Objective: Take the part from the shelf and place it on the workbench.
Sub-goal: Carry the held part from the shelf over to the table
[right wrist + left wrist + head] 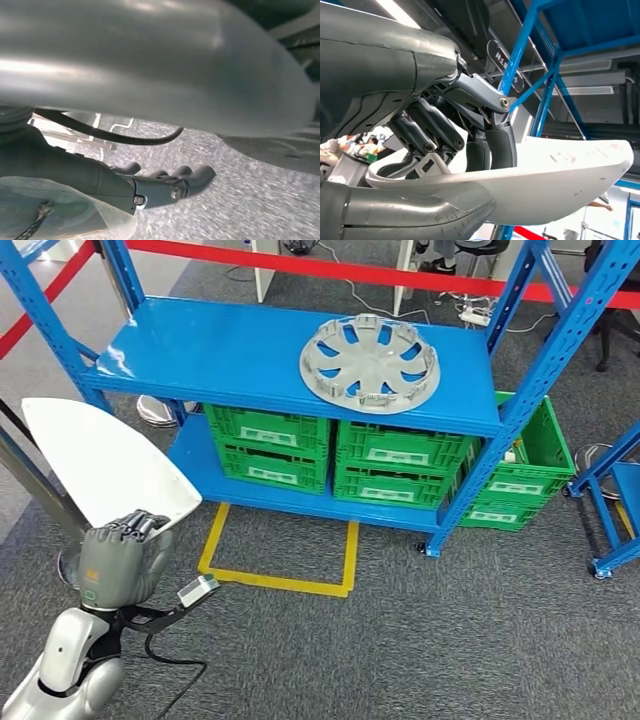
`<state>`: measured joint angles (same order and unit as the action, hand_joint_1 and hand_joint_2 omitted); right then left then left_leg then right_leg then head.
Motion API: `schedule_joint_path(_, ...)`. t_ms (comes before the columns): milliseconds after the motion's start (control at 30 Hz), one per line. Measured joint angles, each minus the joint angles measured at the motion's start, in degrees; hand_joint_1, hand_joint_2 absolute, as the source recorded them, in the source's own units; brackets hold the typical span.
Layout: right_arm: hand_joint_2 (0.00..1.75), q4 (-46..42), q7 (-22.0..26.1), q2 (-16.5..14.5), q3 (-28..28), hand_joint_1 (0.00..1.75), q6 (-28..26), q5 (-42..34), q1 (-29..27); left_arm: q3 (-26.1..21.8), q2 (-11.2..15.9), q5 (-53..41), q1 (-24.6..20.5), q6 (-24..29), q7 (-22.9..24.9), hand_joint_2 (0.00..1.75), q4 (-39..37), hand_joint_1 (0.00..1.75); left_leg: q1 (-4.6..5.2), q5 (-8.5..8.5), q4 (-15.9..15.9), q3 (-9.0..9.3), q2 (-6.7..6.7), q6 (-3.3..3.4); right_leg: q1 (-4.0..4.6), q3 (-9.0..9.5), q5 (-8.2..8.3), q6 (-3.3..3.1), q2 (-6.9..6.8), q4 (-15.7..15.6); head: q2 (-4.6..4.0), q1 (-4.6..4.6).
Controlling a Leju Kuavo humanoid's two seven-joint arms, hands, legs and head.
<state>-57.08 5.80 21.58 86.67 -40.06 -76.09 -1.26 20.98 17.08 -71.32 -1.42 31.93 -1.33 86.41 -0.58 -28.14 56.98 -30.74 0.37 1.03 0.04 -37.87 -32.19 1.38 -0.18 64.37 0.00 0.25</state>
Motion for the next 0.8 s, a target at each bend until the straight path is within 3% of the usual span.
schedule_joint_path(67, 0.0, 0.0, -0.2, -0.1, 0.0, 0.0, 0.0, 0.1, 0.0, 0.0, 0.0, 0.1, 0.0, 0.0, -0.2, 1.75, 0.0, 1.75, 0.5, 1.11, 0.1, -1.36, 0.06, 0.6, 0.0, -1.86, -4.2, -0.01, 0.01, 7.5, 0.0, 0.1)
schedule_joint_path(100, 0.0, 0.0, -0.4, -0.1, 0.0, 0.0, 0.0, 0.1, 0.0, 0.0, 0.0, 0.2, 0.0, 0.0, -0.2, 1.75, 0.0, 1.75, 0.78, 1.67, 0.1, -2.05, 0.08, 0.74, 0.03, -1.94, -4.56, -0.16, 0.02, 9.7, 0.0, 0.09)
schedule_joint_path(133, 0.0, 0.0, -0.5, -0.1, 0.0, 0.0, 0.0, 0.2, 0.0, 0.0, 0.0, 0.2, 0.0, 0.0, -0.2, 1.75, 0.0, 1.75, 1.03, 2.22, 0.1, -2.72, 0.09, 0.83, 0.13, -1.04, -3.66, -0.43, 0.04, 10.0, 0.0, 0.09)
schedule_joint_path(167, 0.0, 0.0, -0.6, -0.1, 0.0, 0.0, 0.0, 0.2, 0.0, 0.1, 0.0, 0.2, 0.0, 0.0, -0.2, 1.75, 0.0, 1.75, 1.23, 2.76, 0.1, -3.36, 0.08, 0.87, 0.29, 0.86, -2.02, -0.8, 0.06, 8.1, 0.0, 0.07)
schedule_joint_path(233, 0.0, 0.0, -0.8, -0.1, 0.0, 0.0, 0.0, 0.3, 0.1, 0.1, 0.0, 0.4, 0.0, 0.0, -0.3, 1.75, 0.0, 1.75, 1.49, 3.77, 0.2, -4.34, 0.06, 0.79, 0.92, 6.94, 0.47, -1.73, 0.1, -0.2, 0.0, 0.06)
schedule_joint_path(300, 0.0, 0.1, -0.9, 0.0, 0.0, 0.0, 0.0, 0.6, 0.2, 0.1, 0.0, 0.6, -0.1, 0.0, -0.3, 1.75, 0.0, 1.75, 1.58, 4.79, 0.2, -4.88, 0.08, 0.44, 1.43, 11.81, 0.35, -2.25, 0.12, -7.7, 0.0, 0.04)
schedule_joint_path(333, 0.0, 0.1, -1.0, 0.0, 0.0, 0.0, 0.0, 0.8, 0.2, 0.1, 0.0, 0.6, -0.1, 0.0, -0.4, 1.75, 0.0, 1.75, 1.54, 5.33, 0.1, -5.07, 0.1, 0.19, 1.57, 12.77, 0.08, -2.35, 0.12, -9.4, 0.0, 0.04)
schedule_joint_path(400, 0.0, 0.1, -1.0, -0.1, 0.0, 0.0, 0.0, 0.9, 0.1, 0.1, 0.1, 0.7, -0.1, 0.0, -0.6, 1.75, -0.1, 1.75, 1.39, 6.07, -0.1, -5.38, 0.06, -0.35, 1.53, 12.32, 0.98, -2.54, 0.03, -10.2, 0.0, 0.09)
schedule_joint_path(433, 0.0, 0.1, -1.1, -0.1, 0.0, 0.0, 0.0, 1.0, 0.2, 0.1, 0.2, 0.8, -0.1, 0.0, -0.6, 1.75, -0.1, 1.75, 1.35, 5.21, 0.3, -5.72, -0.03, -0.66, 1.42, 11.82, 1.74, -2.8, -0.06, -10.5, 0.0, 0.08)
schedule_joint_path(500, 0.0, 0.1, -1.1, -0.1, 0.0, 0.0, 0.0, 1.1, 0.2, 0.1, 0.3, 0.8, -0.1, 0.0, -0.7, 1.75, -0.1, 1.75, 1.16, 0.54, 4.2, -7.05, -0.21, -1.32, 1.15, 10.61, 3.39, -3.29, -0.3, -10.8, 0.0, -0.04)
schedule_joint_path(567, 0.0, 0.2, -1.1, -0.2, 0.0, 0.0, 0.0, 1.1, 0.2, 0.1, 0.4, 0.8, -0.1, 0.0, -0.7, 1.75, -0.2, 1.75, 0.78, -4.67, 11.5, -8.58, -0.23, -1.94, 1.14, 8.81, 4.75, -3.42, -0.35, -10.4, 0.0, -0.15)
schedule_joint_path(600, 0.0, 0.2, -1.1, -0.2, 0.0, 0.0, 0.0, 1.1, 0.2, 0.1, 0.4, 0.8, 0.0, 0.0, -0.8, 1.75, -0.2, 1.75, 0.55, -5.63, 14.6, -8.81, -0.23, -2.2, 1.11, 7.68, 5.36, -3.32, -0.36, -10.1, 0.0, -0.17)
schedule_joint_path(633, 0.0, 0.2, -1.1, -0.2, 0.0, 0.0, 0.0, 1.1, 0.2, 0.1, 0.4, 0.8, 0.0, 0.0, -0.8, 1.75, -0.2, 1.75, 0.31, -5.17, 16.1, -8.31, -0.22, -2.46, 1.05, 6.5, 5.91, -3.18, -0.37, -9.7, 0.0, -0.17)
schedule_joint_path(667, 0.0, 0.2, -1.1, -0.2, 0.0, 0.0, 0.0, 1.2, 0.2, 0.1, 0.4, 0.8, 0.0, 0.0, -0.8, 1.75, -0.3, 1.75, 0.06, -3.69, 15.6, -6.88, -0.22, -2.73, 0.95, 5.27, 6.42, -3.01, -0.36, -9.1, 0.0, -0.18)
schedule_joint_path(700, 0.0, 0.2, -1.2, -0.2, 0.0, 0.0, 0.0, 1.3, 0.2, 0.1, 0.5, 0.9, -0.1, 0.0, -0.8, 1.75, -0.3, 1.75, -0.22, -2.03, 13.2, -4.54, -0.22, -3.02, 0.84, 4.09, 6.88, -2.8, -0.34, -8.5, 0.0, -0.18)
schedule_joint_path(733, 0.0, 0.2, -1.2, -0.2, 0.0, 0.0, 0.0, 1.5, 0.2, 0.1, 0.5, 1.0, -0.2, 0.0, -0.9, 1.75, -0.3, 1.75, -0.45, -1.43, 9.4, -1.7, -0.24, -3.3, 0.76, 3.01, 7.3, -2.55, -0.31, -7.9, 0.0, -0.19)
schedule_joint_path(800, 0.0, 0.2, -1.4, -0.2, 0.0, 0.0, 0.0, 2.0, 0.3, 0.1, 0.5, 1.3, -0.5, 0.0, -0.9, 1.75, -0.3, 1.75, -0.41, -2.29, 2.2, 2.88, -0.42, -3.06, 0.72, 1.54, 8.12, -1.98, -0.2, -6.9, 0.0, -0.12)
